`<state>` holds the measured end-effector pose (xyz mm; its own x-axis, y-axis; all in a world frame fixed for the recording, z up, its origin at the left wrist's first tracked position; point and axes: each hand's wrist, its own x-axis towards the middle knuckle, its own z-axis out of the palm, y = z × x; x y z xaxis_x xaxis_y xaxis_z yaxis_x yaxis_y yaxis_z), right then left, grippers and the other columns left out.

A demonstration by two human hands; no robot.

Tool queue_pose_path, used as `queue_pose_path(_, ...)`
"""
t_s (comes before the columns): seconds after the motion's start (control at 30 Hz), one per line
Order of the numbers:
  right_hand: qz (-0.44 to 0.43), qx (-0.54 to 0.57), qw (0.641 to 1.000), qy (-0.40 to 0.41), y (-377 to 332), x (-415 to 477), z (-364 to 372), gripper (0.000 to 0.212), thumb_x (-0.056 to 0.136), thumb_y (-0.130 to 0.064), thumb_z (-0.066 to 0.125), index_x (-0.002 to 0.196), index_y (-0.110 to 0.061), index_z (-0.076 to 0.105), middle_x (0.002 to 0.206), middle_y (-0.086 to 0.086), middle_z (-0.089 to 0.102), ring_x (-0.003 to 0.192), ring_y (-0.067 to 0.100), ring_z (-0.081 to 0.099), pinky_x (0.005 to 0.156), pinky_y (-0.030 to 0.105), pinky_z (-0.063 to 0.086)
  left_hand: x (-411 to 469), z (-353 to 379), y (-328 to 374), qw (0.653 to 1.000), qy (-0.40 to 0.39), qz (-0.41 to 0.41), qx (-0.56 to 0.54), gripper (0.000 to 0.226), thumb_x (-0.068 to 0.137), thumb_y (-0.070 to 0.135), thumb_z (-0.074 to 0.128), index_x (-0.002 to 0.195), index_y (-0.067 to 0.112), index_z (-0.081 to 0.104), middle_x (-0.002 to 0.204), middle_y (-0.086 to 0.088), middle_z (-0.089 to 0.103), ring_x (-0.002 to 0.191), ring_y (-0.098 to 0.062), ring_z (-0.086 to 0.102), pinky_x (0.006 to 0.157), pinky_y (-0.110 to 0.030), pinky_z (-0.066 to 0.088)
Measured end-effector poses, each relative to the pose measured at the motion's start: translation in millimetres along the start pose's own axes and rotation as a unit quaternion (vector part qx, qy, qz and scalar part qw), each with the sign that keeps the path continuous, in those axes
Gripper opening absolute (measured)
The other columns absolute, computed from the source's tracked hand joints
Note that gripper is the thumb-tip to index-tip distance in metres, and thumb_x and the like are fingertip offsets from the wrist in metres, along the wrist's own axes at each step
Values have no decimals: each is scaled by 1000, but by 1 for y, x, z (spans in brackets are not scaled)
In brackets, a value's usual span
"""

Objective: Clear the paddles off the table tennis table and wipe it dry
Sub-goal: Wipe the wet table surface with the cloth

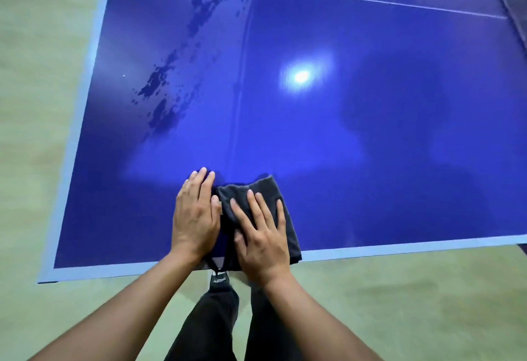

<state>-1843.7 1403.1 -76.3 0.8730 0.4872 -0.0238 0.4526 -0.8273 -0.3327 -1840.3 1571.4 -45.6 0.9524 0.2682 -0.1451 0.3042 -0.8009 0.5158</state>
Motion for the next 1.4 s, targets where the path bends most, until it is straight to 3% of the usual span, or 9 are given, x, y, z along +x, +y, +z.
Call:
queue_pose_path(0.27,0,-8,1000,-8,18,40,-11,62,99,-43,44,159,-42,27,169,-4,22,157,11,12,123,55,12,11,-9,14,999,33,-22,-9,60,98,33,24,144,5,50,153,-15,44,145,-31,38,117,-49,34)
queue_pose_path(0.6,47,17,998,25,112,286,-54,56,103,-41,36,158,-40,29,170,-3,16,157,12,5,125,50,-6,108,29,74,997,71,24,33,54,98,28,31,142,4,52,152,-14,44,142,-35,42,112,-54,39)
queue_pose_path(0.97,-17,35,999,-16,227,523,-93,57,101,-43,30,158,-43,29,171,-4,13,157,10,5,124,48,-14,263,89,167,987,122,48,94,53,99,28,35,147,10,49,157,-12,39,146,-34,35,118,-51,29)
queue_pose_path(1.17,110,1,993,30,362,542,-137,60,100,-44,31,160,-40,25,171,-1,12,157,13,6,125,50,-9,311,99,187,983,132,17,129,54,99,32,33,145,10,50,155,-15,40,145,-38,36,118,-54,29)
queue_pose_path(1.4,290,-12,952,99,524,498,-193,60,100,-44,35,159,-34,31,170,4,19,156,17,14,126,50,-4,318,102,193,985,124,-10,116,56,98,34,30,146,12,50,155,-12,41,145,-36,36,118,-53,28)
